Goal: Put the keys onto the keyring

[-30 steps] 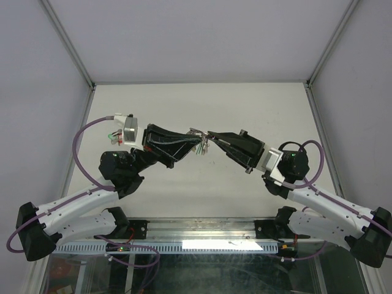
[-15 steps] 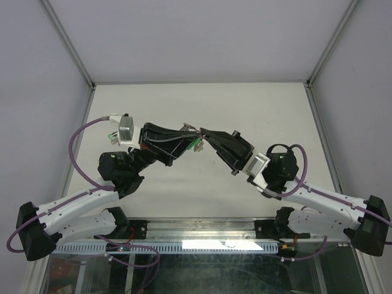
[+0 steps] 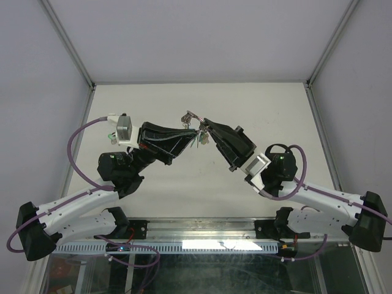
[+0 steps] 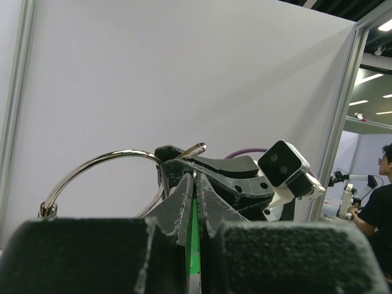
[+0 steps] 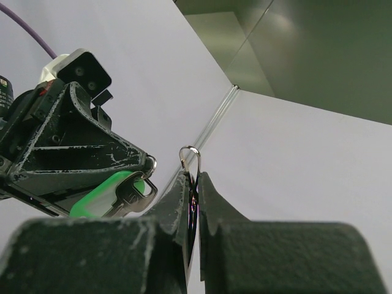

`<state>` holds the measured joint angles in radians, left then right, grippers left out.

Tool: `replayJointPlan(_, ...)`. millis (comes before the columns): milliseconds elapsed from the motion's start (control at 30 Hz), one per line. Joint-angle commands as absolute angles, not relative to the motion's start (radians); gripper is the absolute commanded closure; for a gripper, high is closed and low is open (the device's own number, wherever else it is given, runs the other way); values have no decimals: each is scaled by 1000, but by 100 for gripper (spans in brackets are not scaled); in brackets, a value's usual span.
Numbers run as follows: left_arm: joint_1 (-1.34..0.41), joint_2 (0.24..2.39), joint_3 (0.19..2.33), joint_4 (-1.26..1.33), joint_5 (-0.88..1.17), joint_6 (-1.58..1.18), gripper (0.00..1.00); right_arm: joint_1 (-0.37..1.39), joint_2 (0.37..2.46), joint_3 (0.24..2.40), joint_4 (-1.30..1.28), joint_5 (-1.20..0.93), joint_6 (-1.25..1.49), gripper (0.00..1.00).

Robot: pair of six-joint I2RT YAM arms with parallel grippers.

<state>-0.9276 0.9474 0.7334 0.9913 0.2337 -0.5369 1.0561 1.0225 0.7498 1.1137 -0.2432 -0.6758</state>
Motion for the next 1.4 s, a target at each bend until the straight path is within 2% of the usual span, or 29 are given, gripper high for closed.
replayJointPlan(0,-917,940,741,1044,210,-559,100,1074,1028,805,1182,-226,-733,100)
replayJointPlan(1367,-917,951,739,1043,180,-565,100,1133,1079,806,1194,-224,-848,100)
